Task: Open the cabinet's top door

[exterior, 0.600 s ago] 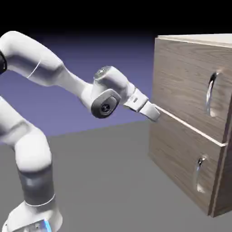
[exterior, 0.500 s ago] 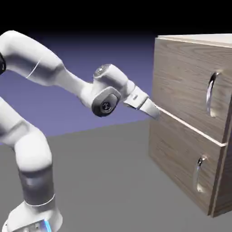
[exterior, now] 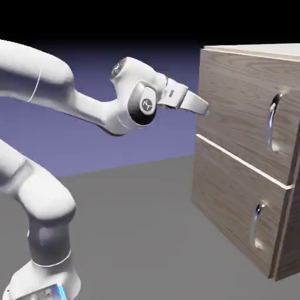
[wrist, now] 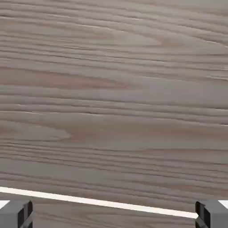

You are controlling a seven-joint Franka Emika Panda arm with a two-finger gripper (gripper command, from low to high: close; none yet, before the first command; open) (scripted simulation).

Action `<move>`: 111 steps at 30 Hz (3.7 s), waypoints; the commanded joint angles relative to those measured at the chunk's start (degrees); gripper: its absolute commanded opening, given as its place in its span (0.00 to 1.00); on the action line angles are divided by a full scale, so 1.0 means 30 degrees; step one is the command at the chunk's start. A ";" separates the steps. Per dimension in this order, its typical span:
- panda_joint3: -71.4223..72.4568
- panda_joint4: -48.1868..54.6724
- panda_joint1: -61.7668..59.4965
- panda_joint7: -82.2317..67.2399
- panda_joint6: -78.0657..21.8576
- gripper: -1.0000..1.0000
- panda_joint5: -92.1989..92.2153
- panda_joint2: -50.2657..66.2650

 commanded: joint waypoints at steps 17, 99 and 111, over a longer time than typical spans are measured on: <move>-0.6065 0.3058 0.5213 0.9637 -0.0272 0.50 -1.4121 -0.2354; 0.6107 -0.6109 -0.7592 2.6656 -0.7963 0.00 -2.0565 -0.9403; 1.1683 -0.7956 -0.5778 2.1841 -1.2695 0.00 -1.0600 -1.3353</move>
